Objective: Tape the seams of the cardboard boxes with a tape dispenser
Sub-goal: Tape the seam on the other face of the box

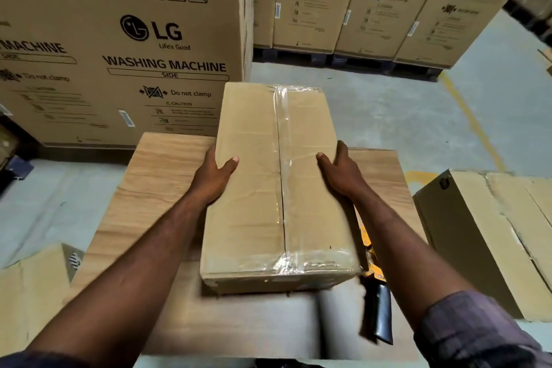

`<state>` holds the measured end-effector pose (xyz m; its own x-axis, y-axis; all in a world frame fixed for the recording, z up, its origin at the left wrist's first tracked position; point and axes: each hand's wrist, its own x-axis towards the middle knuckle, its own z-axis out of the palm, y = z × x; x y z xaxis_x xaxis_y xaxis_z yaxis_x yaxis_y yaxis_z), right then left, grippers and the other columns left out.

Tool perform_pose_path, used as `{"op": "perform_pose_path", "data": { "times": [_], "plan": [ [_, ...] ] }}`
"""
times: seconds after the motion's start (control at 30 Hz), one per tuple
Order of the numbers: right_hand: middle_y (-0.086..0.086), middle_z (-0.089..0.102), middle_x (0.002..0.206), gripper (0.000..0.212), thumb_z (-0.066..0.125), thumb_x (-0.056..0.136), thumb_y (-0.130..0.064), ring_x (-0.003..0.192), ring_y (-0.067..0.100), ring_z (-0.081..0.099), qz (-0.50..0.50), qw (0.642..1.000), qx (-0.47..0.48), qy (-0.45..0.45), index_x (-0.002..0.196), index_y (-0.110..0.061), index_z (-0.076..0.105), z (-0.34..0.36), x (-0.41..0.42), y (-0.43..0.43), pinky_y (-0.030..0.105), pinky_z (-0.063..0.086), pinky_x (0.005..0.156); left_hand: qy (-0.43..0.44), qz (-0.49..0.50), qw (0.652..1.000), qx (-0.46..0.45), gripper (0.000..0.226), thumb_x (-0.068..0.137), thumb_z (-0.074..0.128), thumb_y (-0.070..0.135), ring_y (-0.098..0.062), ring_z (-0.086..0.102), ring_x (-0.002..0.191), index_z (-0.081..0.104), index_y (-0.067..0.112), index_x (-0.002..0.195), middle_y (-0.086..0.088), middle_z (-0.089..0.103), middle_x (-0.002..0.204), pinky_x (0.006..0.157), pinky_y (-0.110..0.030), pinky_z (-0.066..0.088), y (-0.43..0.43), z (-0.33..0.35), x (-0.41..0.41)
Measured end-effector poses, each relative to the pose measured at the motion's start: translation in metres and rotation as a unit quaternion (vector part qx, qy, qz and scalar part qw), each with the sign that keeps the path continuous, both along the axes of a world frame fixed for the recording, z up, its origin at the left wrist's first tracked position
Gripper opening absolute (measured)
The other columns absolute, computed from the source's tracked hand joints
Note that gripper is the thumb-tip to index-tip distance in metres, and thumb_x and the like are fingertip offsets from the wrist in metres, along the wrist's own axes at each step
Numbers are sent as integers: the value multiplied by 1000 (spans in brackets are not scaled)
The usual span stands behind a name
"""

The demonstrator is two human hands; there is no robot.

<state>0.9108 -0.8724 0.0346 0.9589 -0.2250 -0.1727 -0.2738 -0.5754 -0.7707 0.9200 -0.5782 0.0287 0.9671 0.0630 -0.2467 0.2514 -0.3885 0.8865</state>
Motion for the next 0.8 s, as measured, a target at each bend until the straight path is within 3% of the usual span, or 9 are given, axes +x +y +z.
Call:
{"op": "perform_pose_path", "data": {
  "times": [0.07,0.17,0.37,0.5,0.63,0.73,0.8],
  "plan": [
    [3,63,136,50,55,103,-40,121,28,59,1,1000,22,5,145,-19,38,-3,4,-4,28,37,85,-4,7,1000,-9,56,98,61,38,-16,57,119,39,30,149,7,59,135,96,-28,42,-2,-1,2],
    [-10,61,129,53,56,102,-42,114,18,59,0,998,61,3,149,-26,35,-8,5,-8,26,39,89,-2,10,1000,-29,52,97,62,40,-12,59,120,43,38,145,14,61,132,106,-36,44,-1,-5,4],
    [-14,61,126,56,58,101,-43,110,11,58,-6,995,95,-5,151,-31,35,-15,6,-11,25,41,91,6,4,999,-34,50,97,61,41,-5,60,117,45,46,143,19,63,129,108,-39,46,-1,-2,4],
    [-13,61,122,54,58,101,-40,109,13,58,0,994,106,0,148,-28,36,-15,9,-15,26,41,90,6,3,999,-48,48,99,60,33,0,61,112,46,39,145,18,64,125,97,-30,49,-8,6,3],
    [-7,64,128,49,60,100,-43,116,20,62,-2,994,109,6,142,-26,42,-7,13,-29,34,48,97,-1,-3,999,-44,45,100,59,31,10,61,100,47,33,144,20,64,118,76,-15,48,-23,25,4],
    [-5,65,127,47,61,98,-44,116,22,64,3,993,116,0,136,-24,44,8,13,-45,46,50,104,-5,0,999,-50,42,101,58,30,6,61,98,49,30,142,13,64,119,75,-17,47,-37,40,3],
    [-3,65,129,49,61,98,-45,117,22,63,10,994,106,-7,138,-23,44,20,13,-55,46,49,105,-8,-6,998,-54,41,102,57,30,2,61,102,49,30,142,12,64,119,77,-19,48,-45,50,0]
  ]
}}
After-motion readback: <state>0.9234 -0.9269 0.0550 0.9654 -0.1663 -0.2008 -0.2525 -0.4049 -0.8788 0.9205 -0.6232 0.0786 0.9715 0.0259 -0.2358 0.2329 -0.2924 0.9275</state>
